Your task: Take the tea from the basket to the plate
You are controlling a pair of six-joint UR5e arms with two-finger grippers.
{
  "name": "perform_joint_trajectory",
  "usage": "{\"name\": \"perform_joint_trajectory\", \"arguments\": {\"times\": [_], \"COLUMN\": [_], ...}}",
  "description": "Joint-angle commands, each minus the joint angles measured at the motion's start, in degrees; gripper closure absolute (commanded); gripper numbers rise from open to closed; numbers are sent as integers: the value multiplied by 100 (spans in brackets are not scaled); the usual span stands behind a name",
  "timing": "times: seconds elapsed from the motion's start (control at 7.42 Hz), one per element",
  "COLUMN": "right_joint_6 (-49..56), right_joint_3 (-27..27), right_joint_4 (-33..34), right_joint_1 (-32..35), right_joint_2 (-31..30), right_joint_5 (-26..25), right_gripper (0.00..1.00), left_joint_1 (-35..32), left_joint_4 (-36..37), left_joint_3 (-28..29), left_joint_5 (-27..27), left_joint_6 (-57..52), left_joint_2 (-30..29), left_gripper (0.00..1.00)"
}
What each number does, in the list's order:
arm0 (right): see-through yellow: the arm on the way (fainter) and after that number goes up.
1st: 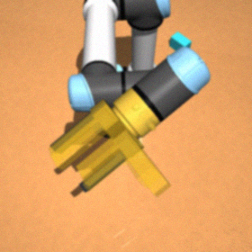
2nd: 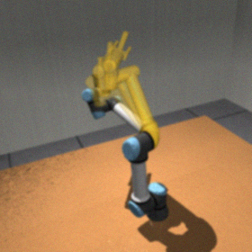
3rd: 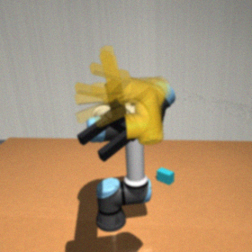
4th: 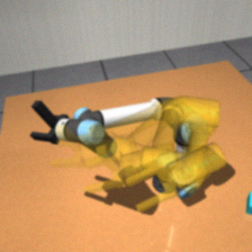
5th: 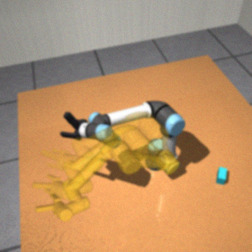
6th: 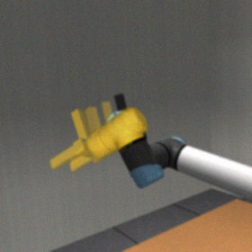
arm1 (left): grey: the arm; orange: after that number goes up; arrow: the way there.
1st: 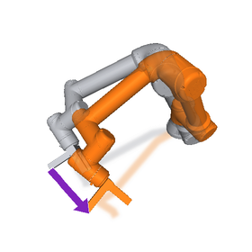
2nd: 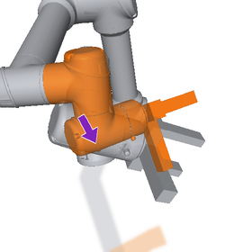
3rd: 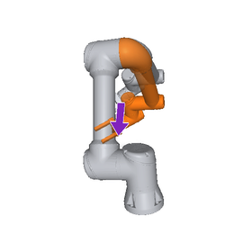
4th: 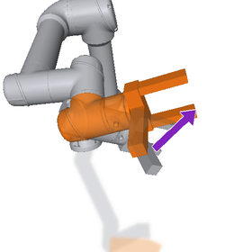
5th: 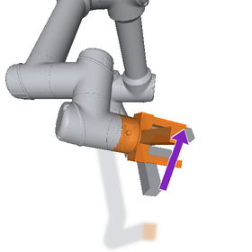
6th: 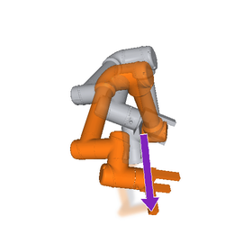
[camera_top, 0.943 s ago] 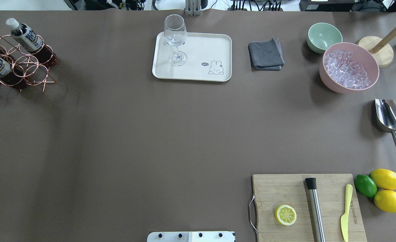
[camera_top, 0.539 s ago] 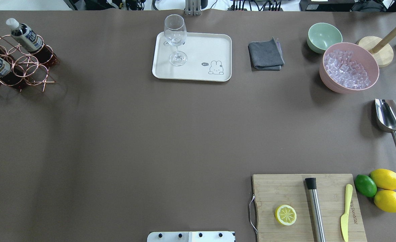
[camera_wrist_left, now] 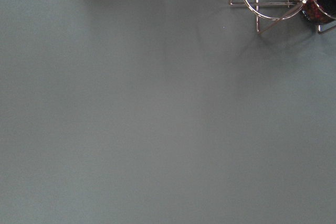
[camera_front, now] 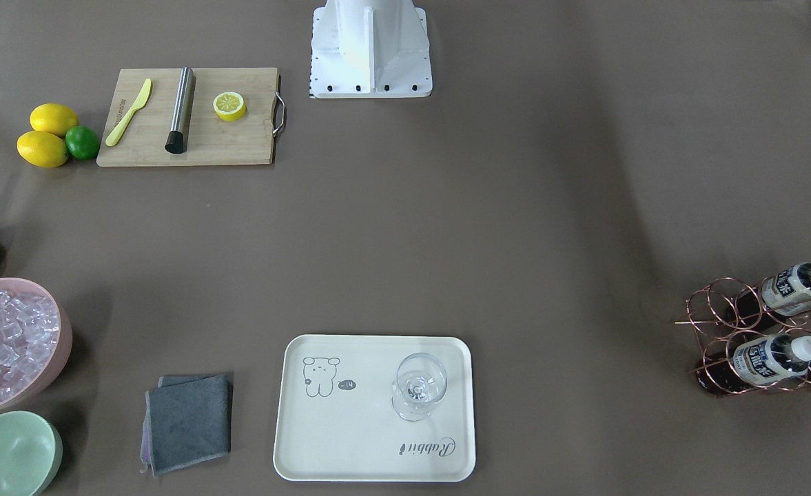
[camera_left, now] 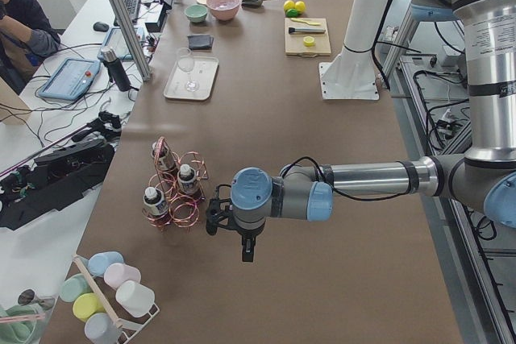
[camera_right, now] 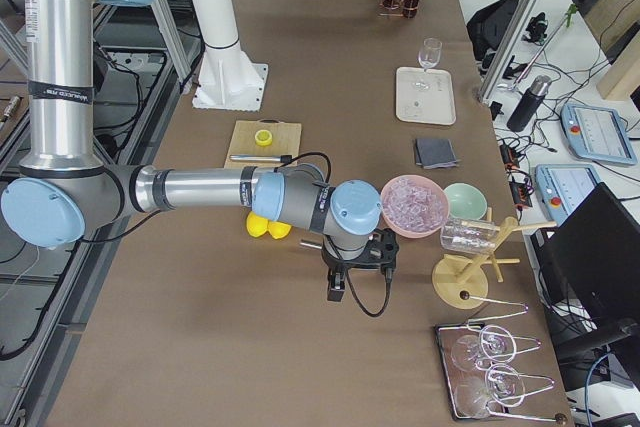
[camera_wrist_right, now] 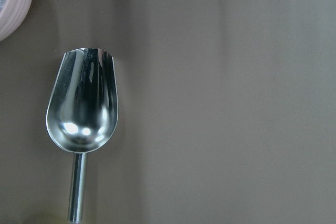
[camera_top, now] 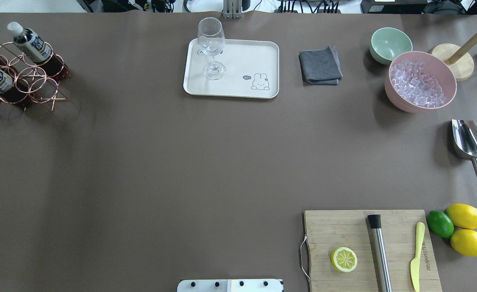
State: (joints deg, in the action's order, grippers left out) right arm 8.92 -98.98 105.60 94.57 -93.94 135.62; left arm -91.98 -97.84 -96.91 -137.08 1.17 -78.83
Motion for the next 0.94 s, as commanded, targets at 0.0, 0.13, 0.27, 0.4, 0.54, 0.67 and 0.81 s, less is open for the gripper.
{"name": "perform_joint_trajectory", "arguments": {"times": [0.0,0.13,0.27,0.4,0.54,0.67,0.81], "right_joint_6": [4,4,-5,4,-5,13,4], "right_joint_3": [1,10,10,19,19,19,27], "right_joint_4": [-4,-4,5,5,5,-4,-4], "right_joint_1": [0,0,0,0,0,0,0], "right_joint_2": [-2,-2,-2,-2,-2,7,7], "right_joint_5": [0,0,0,0,0,0,0], "right_gripper": [0,0,0,0,0,0,0], "left_joint_1": [-4,-4,-13,-4,-4,-4,-4], "left_joint_4": [11,2,2,-15,-41,-50,-50], "left_joint_3": [22,23,14,14,14,23,5], "left_joint_5": [-318,-319,-319,-310,-267,-258,-257], "left_joint_6": [15,24,24,24,15,-2,-2], "left_joint_2": [26,26,34,52,52,26,-1], "left_gripper": [2,2,2,2,2,2,2]}}
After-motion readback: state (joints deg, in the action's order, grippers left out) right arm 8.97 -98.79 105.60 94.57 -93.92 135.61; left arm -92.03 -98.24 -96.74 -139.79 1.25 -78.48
